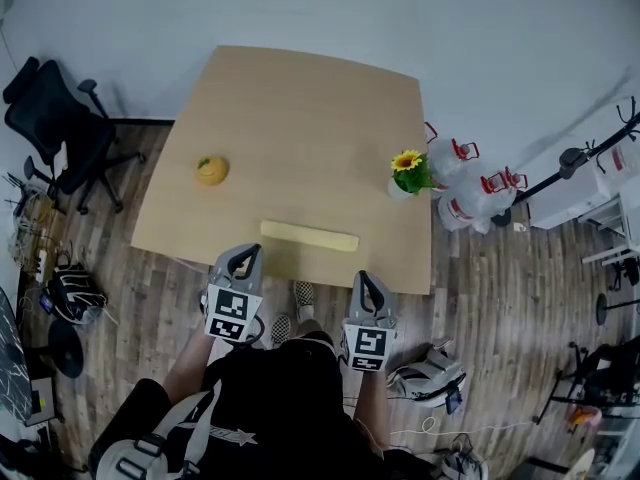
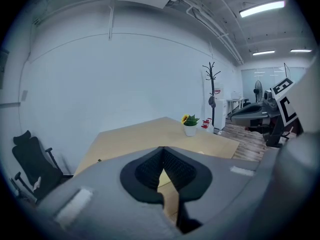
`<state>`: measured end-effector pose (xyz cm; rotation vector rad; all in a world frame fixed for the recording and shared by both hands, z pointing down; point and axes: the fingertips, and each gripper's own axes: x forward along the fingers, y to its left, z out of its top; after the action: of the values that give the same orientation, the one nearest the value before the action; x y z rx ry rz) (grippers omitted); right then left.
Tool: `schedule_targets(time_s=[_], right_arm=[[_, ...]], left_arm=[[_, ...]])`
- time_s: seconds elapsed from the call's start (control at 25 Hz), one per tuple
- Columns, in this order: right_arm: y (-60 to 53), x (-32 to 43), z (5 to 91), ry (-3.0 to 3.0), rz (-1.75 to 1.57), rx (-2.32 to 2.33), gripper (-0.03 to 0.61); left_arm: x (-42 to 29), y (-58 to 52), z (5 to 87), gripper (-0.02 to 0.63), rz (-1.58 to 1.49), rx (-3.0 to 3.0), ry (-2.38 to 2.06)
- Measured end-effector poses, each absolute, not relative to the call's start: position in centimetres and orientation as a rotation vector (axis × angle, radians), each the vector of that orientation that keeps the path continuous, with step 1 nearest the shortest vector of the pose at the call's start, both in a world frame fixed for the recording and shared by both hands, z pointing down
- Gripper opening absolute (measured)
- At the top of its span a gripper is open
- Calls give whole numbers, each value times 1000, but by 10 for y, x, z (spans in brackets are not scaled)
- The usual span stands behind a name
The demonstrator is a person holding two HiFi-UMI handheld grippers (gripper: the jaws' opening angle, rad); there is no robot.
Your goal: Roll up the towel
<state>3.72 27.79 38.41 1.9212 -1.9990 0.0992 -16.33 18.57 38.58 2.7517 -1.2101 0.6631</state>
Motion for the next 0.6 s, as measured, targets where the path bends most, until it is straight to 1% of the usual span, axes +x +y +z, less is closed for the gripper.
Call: schedule_targets(time_s=[0.6], right_arm=[[282,26,370,-2007,51,1918,5]], left_arm=[[-164,199,392,11,683,2776,-1156]])
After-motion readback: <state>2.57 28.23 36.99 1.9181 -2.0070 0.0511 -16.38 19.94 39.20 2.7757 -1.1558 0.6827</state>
